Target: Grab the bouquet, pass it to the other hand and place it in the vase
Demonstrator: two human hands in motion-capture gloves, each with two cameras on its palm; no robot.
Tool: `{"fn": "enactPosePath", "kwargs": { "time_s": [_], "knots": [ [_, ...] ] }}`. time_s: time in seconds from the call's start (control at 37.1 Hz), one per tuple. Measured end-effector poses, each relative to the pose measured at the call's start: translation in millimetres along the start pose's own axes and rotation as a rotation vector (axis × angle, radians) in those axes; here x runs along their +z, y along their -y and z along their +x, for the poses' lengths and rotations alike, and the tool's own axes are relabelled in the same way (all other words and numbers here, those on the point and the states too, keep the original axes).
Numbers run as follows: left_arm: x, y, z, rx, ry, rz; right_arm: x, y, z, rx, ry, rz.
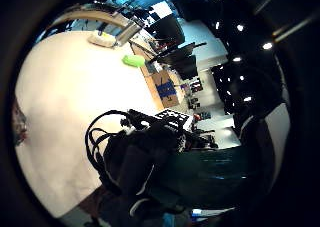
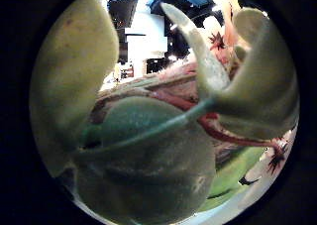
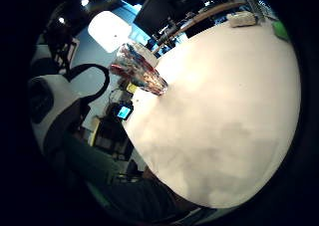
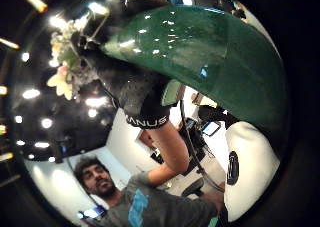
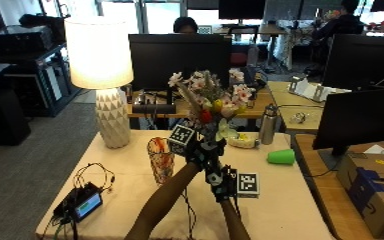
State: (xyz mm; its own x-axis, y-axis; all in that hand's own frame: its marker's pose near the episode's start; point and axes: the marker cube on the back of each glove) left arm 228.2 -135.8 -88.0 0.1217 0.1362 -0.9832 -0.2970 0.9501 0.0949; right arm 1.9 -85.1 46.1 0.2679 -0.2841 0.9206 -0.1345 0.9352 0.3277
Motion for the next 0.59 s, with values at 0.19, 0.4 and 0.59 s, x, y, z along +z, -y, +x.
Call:
{"fn": "enactPosePath", "kwargs": {
  "time_s": [0.19,0.4,0.59],
  "knots": [
    [-27,-1,44,0.089,0.023,0.051,-12,-10,-3,-0.083,-0.063,-0.137],
    [-73,-12,114,0.188,0.126,0.153,-44,-12,25,-0.032,-0.087,-0.127],
    [-115,-13,153,0.231,0.166,0.266,-71,-14,28,0.036,-0.073,-0.045]
  ]
}}
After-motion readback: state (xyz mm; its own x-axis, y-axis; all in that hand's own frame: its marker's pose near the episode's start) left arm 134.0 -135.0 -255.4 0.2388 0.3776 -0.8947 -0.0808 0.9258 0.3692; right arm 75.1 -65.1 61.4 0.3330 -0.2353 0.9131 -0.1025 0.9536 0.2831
